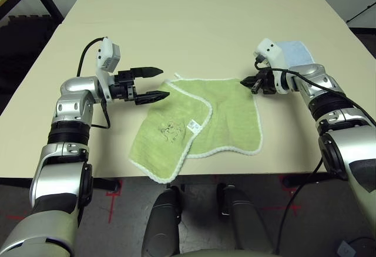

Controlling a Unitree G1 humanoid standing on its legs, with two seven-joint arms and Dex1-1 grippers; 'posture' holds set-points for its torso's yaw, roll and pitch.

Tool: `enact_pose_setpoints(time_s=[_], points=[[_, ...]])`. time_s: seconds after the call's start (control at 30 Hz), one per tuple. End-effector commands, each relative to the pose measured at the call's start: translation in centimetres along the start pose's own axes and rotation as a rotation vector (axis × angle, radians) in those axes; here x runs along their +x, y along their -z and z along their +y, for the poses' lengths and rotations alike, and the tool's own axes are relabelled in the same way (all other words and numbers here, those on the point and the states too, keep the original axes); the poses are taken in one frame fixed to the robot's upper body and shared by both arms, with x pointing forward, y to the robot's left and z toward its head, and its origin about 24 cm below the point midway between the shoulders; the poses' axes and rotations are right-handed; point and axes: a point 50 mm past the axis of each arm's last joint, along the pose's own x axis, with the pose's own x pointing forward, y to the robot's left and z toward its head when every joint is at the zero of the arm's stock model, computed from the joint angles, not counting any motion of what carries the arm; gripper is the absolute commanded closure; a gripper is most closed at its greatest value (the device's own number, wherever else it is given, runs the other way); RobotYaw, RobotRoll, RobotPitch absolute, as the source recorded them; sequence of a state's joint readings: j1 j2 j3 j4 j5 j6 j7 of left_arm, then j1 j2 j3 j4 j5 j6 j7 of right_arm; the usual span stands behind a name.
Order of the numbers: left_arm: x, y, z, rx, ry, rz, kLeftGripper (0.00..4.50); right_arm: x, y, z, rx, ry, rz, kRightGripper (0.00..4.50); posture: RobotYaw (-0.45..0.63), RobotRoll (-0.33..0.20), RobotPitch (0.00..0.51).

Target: Fold the towel and set it aside.

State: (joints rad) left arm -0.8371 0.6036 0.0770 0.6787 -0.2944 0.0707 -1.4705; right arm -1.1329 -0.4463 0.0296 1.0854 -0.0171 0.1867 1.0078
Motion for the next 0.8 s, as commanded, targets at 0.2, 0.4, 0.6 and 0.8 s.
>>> enact_pose_setpoints(time_s=[0.2,0.4,0.6,0.8], points=[[0.6,0.5,0.2,-0.027,-0.047,0.017,0.0,-2.7,-7.0,-0.8,-0.208,0.061,-0.446,4.42,0.06,0.0,0.201],[1.6,0.6,0.5,-0.045,-0.092,0.001,0.0,-3.5,-10.9,0.2,-0.329,0.046,-0.65,4.42,0.05,0.0,0.19],[2.6,0.3,1.0,-0.06,-0.109,-0.034,0.0,-4.9,-16.1,2.0,-0.455,0.01,-0.834,4.42,0.03,0.0,0.182],[3.4,-0.2,1.3,-0.05,-0.113,-0.063,0.0,-7.7,-20.9,2.6,-0.529,0.066,-0.986,4.42,0.02,0.0,0.174]])
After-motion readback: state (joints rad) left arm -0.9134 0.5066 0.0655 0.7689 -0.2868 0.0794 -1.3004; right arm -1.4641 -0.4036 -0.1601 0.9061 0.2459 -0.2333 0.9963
